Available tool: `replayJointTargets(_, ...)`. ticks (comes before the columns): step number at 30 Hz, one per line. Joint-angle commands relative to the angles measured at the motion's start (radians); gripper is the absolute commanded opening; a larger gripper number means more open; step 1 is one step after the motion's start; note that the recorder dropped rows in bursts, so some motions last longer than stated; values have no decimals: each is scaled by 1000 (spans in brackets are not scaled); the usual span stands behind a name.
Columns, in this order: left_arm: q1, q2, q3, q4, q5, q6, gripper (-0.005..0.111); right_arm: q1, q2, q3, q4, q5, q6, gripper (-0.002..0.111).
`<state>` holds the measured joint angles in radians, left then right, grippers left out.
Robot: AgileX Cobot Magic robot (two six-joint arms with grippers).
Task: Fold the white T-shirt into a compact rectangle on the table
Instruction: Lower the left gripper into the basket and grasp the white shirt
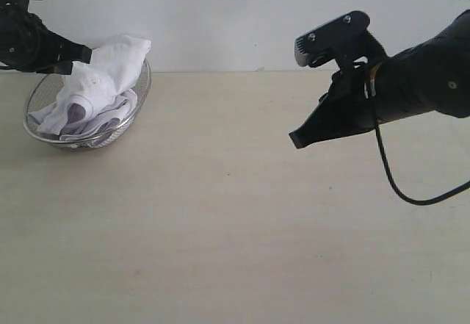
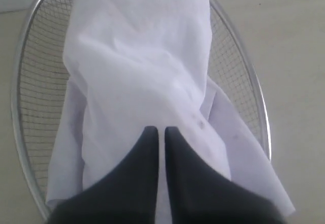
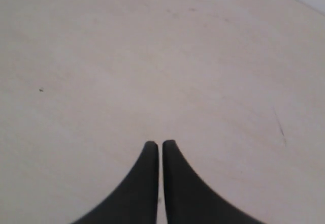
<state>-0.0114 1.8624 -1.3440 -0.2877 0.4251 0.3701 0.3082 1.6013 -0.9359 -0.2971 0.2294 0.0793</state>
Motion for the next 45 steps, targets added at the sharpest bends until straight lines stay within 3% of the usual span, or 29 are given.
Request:
replayJointTargets(1,49,39,-58,-95,28,-8,5,1,39,-15,114,35,-132,0)
replayJointTargets(7,95,48,-128,-97,127,-11,5,1,41,-15,158,49,-173,0)
replayJointTargets(9,93,48,-132,-97,130,-11,10,1,41,-15,162,49,-173,0)
replayJointTargets(11,86,48,-132,-121,138,-11,22,1,41,-15,167,49,-173,0)
replayJointTargets(12,81,48,-132,-142,149,-11,40,1,41,-15,183,51,-173,0)
replayJointTargets(13,81,50,-132,-166,159,-11,48,1,41,-15,189,51,-173,0)
replayJointTargets(14,81,50,-132,-203,176,-11,65,1,41,-15,191,51,-171,0)
replayJointTargets(16,77,68,-132,-229,178,-72,76,1,41,-15,200,51,-171,0)
replayJointTargets(22,43,207,-134,-276,90,-71,79,1,41,-15,212,47,-176,0)
replayJointTargets(28,39,289,-134,-278,38,-61,91,1,41,-15,211,45,-176,0)
replayJointTargets(34,30,335,-134,-312,38,-63,91,1,41,-15,211,36,-176,0)
replayJointTargets(37,28,350,-134,-333,27,-63,85,1,41,-15,211,36,-176,0)
replayJointTargets(40,24,356,-134,-333,19,-63,64,1,41,-15,211,36,-176,0)
replayJointTargets(45,24,356,-143,-333,15,-63,12,1,41,-15,215,37,-176,0)
